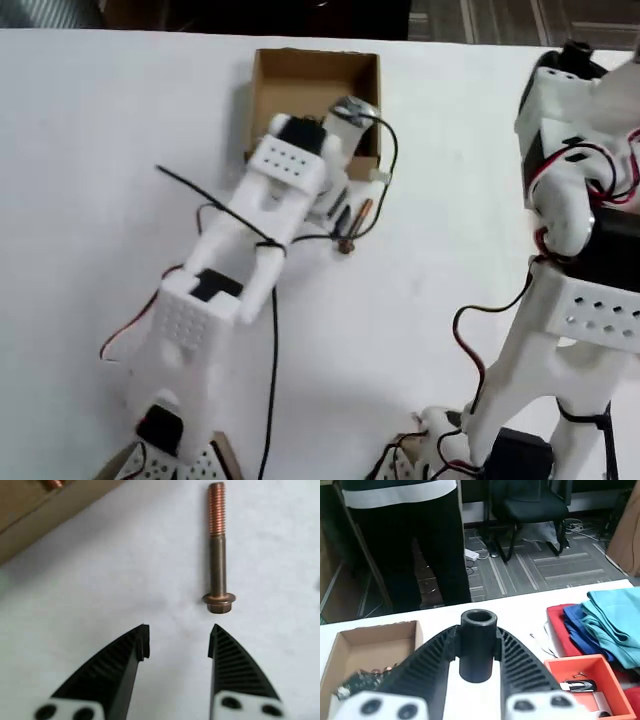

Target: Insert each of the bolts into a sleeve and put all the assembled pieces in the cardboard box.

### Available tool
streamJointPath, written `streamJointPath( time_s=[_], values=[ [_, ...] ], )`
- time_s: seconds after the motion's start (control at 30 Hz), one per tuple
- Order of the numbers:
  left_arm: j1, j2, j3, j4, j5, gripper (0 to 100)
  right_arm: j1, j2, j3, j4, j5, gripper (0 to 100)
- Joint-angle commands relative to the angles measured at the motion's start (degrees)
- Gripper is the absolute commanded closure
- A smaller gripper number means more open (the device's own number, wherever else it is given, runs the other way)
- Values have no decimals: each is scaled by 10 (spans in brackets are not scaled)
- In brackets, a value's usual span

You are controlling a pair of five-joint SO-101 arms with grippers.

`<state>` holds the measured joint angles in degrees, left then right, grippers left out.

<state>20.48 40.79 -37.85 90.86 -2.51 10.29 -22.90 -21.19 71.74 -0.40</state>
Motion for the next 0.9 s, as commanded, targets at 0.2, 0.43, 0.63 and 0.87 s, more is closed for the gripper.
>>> streamJointPath(
  time_s=[0.2,0.43,0.63,0.87],
  values=[
    [42,17,-52,-16,5,782,7,2,-22,-1,-6,979],
    [44,26,-73,-50,8,782,6,1,-22,0,-6,978],
    [50,91,-86,-55,8,782,6,1,-22,0,-6,978],
    [45,164,-202,-15,6,782,6,1,-22,0,-6,978]
  ],
)
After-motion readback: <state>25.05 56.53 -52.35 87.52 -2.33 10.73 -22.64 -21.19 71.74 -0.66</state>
